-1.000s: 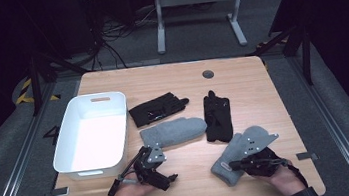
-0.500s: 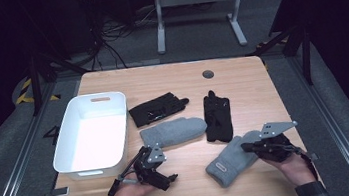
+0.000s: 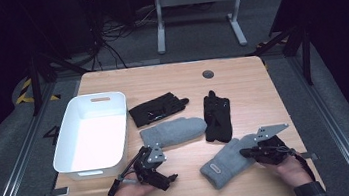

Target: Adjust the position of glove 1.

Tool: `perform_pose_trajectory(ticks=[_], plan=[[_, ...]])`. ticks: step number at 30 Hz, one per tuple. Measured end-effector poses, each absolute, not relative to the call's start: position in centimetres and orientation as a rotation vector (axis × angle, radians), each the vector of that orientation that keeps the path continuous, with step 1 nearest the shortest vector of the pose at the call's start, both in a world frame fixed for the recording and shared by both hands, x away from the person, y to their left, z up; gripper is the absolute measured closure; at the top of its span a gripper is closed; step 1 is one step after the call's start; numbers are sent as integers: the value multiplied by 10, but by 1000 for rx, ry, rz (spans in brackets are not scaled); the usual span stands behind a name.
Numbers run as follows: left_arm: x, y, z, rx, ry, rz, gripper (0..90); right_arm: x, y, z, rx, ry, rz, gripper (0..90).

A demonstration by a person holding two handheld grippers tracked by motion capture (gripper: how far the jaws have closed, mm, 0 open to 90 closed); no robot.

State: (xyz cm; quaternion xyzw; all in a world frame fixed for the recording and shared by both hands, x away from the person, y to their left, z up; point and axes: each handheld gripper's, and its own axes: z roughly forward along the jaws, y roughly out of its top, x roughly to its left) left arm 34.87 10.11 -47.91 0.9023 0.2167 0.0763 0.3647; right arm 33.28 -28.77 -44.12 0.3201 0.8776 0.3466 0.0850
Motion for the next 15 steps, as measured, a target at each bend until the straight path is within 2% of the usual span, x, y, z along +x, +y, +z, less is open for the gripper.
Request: perform_pose_trajectory(ticks=[15], plan=[[349,101,-479,2322,559,195,5,322,-245,-441,780,2689,1079,900]])
